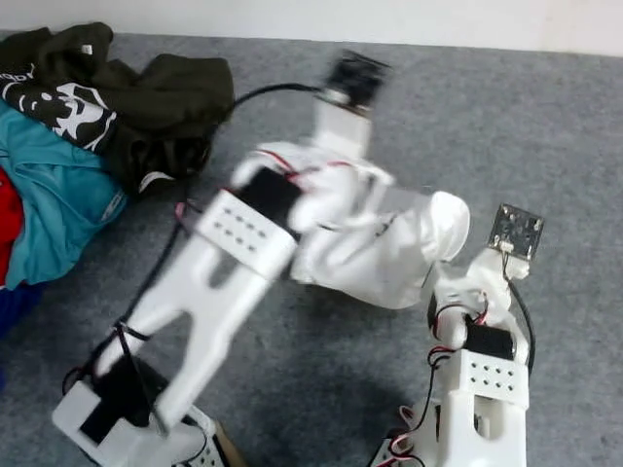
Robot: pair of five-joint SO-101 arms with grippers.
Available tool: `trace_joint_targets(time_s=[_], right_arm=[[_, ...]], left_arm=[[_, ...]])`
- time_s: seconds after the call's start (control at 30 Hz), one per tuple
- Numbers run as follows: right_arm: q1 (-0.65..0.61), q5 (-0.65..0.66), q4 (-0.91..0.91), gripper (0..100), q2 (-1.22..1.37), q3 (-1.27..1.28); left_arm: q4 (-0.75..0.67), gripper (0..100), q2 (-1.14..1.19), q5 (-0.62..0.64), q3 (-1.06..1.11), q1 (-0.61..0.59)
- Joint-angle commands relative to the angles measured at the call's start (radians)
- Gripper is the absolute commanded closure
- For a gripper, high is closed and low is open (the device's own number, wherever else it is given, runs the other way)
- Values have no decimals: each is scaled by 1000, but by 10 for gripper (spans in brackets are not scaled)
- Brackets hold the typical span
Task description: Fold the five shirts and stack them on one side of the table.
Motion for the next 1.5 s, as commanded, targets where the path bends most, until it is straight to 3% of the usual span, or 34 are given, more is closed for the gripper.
trace_joint_targets(time_s=[0.0, 0.17, 0.37, 0.47, 0.7, 0.9, 1.03, 1.1, 1.47], right_arm=[[5, -11, 140, 989, -12, -196], [-122, 34, 300, 989, -7, -380], [-240, 38, 305, 989, -5, -390], [-248, 41, 277, 989, -5, -361], [-236, 48, 193, 989, 131, -266], [-74, 100, 199, 980, 274, -323], [-70, 97, 199, 810, 308, -329], [-70, 98, 186, 780, 331, -331], [-70, 100, 122, 886, 421, -334]], left_arm=[[-61, 638, -42, 5, 150, -64], [-183, 665, -42, 6, 280, -84], [-302, 1000, -42, 172, 375, -189], [-344, 928, -41, 169, 407, -197], [-411, 927, 2, 170, 441, -134], [-410, 927, 183, 172, 355, -101], [-408, 927, 271, 172, 285, -122], [-408, 927, 289, 172, 269, -134], [-408, 927, 295, 170, 266, -151]])
